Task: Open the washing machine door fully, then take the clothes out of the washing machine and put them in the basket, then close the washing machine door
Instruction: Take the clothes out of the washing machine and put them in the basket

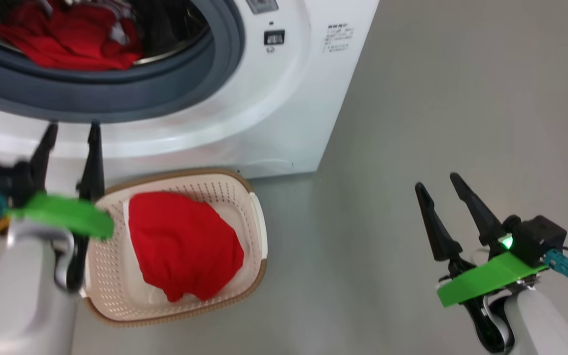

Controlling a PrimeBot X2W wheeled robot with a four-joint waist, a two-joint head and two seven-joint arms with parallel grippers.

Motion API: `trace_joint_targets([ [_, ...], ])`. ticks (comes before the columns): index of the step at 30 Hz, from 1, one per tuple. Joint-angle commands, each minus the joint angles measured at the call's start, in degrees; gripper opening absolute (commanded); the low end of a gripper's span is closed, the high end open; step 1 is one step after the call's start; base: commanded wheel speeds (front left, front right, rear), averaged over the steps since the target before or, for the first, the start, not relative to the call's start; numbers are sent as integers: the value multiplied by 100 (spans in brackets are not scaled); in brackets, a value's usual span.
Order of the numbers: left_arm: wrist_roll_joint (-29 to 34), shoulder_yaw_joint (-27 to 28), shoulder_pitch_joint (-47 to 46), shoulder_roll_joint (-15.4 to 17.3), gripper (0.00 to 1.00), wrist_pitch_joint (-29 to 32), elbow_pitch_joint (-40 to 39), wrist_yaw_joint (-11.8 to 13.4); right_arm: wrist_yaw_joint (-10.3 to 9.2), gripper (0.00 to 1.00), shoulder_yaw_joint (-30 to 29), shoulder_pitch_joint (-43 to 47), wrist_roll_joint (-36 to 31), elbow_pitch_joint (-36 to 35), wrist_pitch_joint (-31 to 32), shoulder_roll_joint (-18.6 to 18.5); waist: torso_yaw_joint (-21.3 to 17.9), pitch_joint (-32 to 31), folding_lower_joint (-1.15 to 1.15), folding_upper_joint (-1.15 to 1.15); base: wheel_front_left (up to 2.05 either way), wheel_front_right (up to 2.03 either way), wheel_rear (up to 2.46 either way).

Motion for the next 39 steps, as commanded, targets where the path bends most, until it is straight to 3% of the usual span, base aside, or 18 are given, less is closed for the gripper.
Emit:
trace_joint_targets([
  [1,-48,124,-375,251,100,45,38,-18,9,100,128,-122,-25,-155,-43,8,-96,382,0,0,0,0,0],
  [10,113,-110,-2166,291,100,419,1557,34,9,100,222,-588,-93,-196,-43,192,-214,968,0,0,0,0,0],
  [18,159,-200,-3170,260,100,649,2677,109,9,100,319,-780,-129,-183,-43,264,-264,1175,0,0,0,0,0],
  [35,320,-397,-4333,705,100,591,4114,309,9,100,701,-1020,-98,-175,-43,397,-726,1399,0,0,0,0,0],
  [36,307,-394,-4347,709,95,555,4140,313,9,100,697,-1013,-98,-175,-43,398,-736,1395,0,0,0,0,0],
  [37,299,-397,-4357,714,48,535,4166,311,9,100,693,-1005,-96,-176,-43,397,-744,1391,0,0,0,0,0],
  [39,285,-408,-4378,730,22,489,4207,297,9,100,690,-994,-93,-174,-43,396,-756,1384,0,0,0,0,0],
])
